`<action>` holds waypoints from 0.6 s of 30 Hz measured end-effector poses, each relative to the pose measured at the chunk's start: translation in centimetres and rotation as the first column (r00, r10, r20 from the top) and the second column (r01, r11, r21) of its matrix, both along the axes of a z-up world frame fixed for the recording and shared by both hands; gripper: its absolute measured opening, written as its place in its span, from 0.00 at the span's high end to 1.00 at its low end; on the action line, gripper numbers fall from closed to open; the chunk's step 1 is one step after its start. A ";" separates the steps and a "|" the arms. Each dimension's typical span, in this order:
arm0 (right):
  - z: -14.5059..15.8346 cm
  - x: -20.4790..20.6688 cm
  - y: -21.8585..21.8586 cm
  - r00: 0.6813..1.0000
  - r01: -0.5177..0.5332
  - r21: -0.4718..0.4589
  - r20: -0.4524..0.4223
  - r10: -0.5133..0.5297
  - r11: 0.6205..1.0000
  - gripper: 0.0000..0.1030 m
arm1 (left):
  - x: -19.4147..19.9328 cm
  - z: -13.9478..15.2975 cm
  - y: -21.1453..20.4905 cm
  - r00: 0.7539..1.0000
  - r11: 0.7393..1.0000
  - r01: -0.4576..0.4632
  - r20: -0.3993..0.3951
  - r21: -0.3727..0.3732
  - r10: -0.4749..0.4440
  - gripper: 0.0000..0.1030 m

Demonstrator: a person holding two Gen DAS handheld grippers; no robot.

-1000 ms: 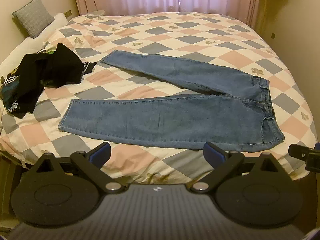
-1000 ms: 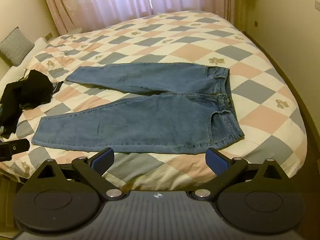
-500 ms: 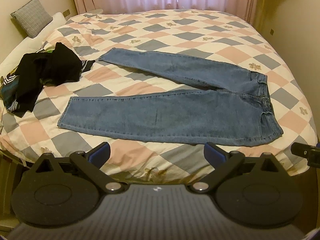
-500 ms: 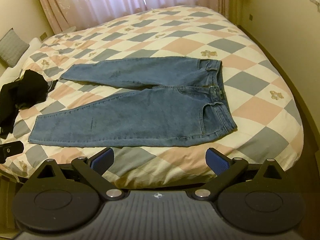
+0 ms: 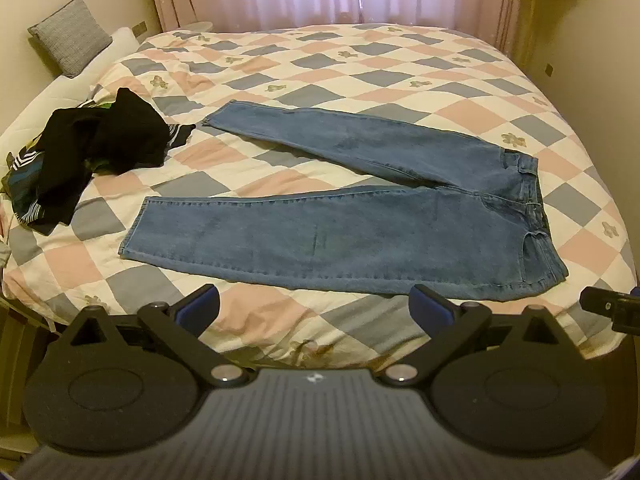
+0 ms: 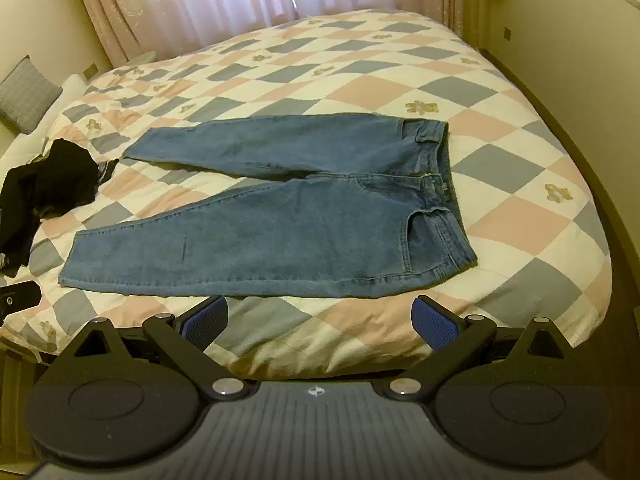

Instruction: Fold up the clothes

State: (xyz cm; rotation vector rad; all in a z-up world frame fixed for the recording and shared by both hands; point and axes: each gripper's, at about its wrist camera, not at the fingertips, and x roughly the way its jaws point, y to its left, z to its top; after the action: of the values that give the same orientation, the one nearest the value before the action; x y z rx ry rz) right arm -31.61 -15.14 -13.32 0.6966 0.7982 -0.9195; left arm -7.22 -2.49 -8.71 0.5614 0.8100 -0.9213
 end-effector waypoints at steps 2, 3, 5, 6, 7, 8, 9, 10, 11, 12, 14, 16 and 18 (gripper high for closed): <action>0.0 0.3 -0.2 1.000 -0.003 0.011 -0.003 0.003 1.000 0.02 | 0.6 -0.2 -0.3 1.000 1.000 0.001 0.003 0.001 -0.001 0.03; 0.0 0.5 -0.4 1.000 -0.003 0.016 -0.004 0.003 1.000 0.02 | 1.0 -0.3 -0.4 1.000 1.000 0.001 0.005 0.002 -0.001 0.03; -0.4 0.8 -1.0 1.000 0.001 0.025 -0.007 -0.001 1.000 0.02 | 1.6 -0.5 -0.7 1.000 1.000 0.002 0.009 0.003 -0.002 0.03; -0.6 1.0 -1.3 1.000 0.003 0.030 -0.009 -0.003 1.000 0.02 | 1.9 -0.6 -0.9 1.000 1.000 0.002 0.010 0.003 -0.002 0.03; -0.8 1.1 -1.6 1.000 0.005 0.035 -0.011 -0.005 0.999 0.02 | 2.3 -0.8 -1.0 1.000 1.000 0.001 0.011 0.005 -0.001 0.03; -1.1 1.3 -2.0 1.000 0.008 0.041 -0.016 -0.008 0.999 0.02 | 2.9 -1.1 -1.1 1.000 1.000 -0.004 0.011 0.009 0.004 0.03; -1.4 1.4 -2.3 1.000 0.011 0.048 -0.021 -0.010 0.999 0.02 | 3.6 -1.5 -1.3 1.000 1.000 -0.009 0.009 0.015 0.008 0.03; -1.8 1.7 -2.6 0.999 0.017 0.058 -0.028 -0.015 0.998 0.02 | 4.2 -1.9 -1.7 1.000 1.000 -0.011 0.004 0.021 0.011 0.03; -2.2 1.8 -3.0 0.999 0.023 0.068 -0.034 -0.020 0.997 0.02 | 4.9 -2.3 -2.1 1.000 1.000 -0.013 0.000 0.027 0.013 0.03; -2.6 2.0 -3.4 0.999 0.029 0.078 -0.041 -0.026 0.997 0.02 | 5.6 -2.7 -2.5 1.000 0.999 -0.015 -0.005 0.034 0.015 0.03; -3.3 2.4 -4.4 0.998 0.047 0.096 -0.054 -0.042 0.994 0.02 | 7.0 -3.4 -3.7 1.000 0.999 -0.010 -0.013 0.042 0.011 0.03; -3.9 2.8 -5.8 0.996 0.073 0.109 -0.062 -0.066 0.991 0.02 | 8.5 -4.1 -5.1 1.000 0.999 -0.001 -0.020 0.048 0.002 0.03; -4.3 3.4 -7.4 0.993 0.105 0.121 -0.069 -0.097 0.987 0.02 | 10.0 -4.7 -6.8 1.000 0.999 0.014 -0.026 0.049 -0.013 0.03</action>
State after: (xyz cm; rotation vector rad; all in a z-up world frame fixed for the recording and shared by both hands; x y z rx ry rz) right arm -28.19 -22.50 -17.66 0.8267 0.8882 -0.9930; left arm 2.83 -9.26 -13.37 0.5998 0.8546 -0.9240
